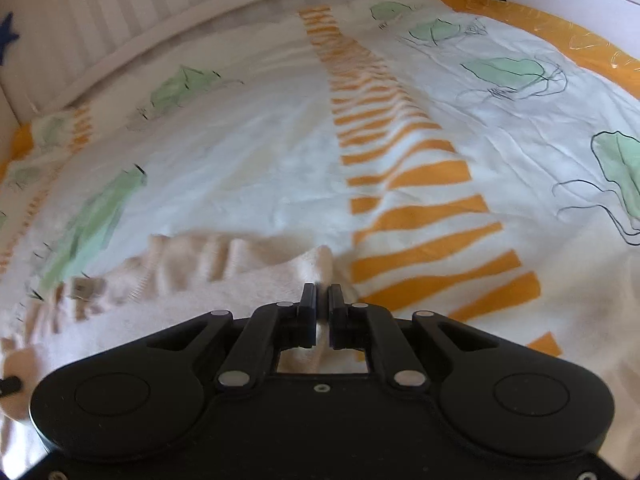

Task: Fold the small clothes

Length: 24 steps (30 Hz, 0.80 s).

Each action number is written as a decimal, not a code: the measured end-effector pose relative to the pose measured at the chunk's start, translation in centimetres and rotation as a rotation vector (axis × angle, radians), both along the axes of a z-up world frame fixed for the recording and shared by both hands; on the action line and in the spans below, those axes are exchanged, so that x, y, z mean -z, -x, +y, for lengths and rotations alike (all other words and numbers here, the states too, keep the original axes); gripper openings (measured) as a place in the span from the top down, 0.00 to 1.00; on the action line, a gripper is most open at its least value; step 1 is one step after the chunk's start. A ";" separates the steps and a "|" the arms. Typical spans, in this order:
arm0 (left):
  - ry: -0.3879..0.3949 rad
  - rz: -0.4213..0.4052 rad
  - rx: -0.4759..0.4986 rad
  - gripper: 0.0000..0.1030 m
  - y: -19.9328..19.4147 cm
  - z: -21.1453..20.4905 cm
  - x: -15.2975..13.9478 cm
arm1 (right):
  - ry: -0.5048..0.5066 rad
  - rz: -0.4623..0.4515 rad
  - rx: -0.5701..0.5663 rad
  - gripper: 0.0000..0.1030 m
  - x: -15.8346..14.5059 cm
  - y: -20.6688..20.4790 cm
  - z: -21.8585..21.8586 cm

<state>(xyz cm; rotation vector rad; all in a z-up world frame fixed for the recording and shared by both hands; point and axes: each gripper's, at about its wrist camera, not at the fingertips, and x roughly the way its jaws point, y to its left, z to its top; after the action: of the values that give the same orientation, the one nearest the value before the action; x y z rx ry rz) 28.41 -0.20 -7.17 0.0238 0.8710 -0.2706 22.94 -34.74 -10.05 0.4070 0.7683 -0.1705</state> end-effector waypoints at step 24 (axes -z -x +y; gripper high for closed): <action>-0.011 0.049 -0.023 0.88 -0.8 0.2 1.8 | 0.200 -0.039 -0.148 0.38 -1.7 10.1 3.7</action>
<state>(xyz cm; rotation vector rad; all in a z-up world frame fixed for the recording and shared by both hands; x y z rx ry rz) 29.21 0.00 -9.00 0.0178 0.9207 -0.2456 12.81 -31.01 -8.36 0.1623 0.7321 -0.0993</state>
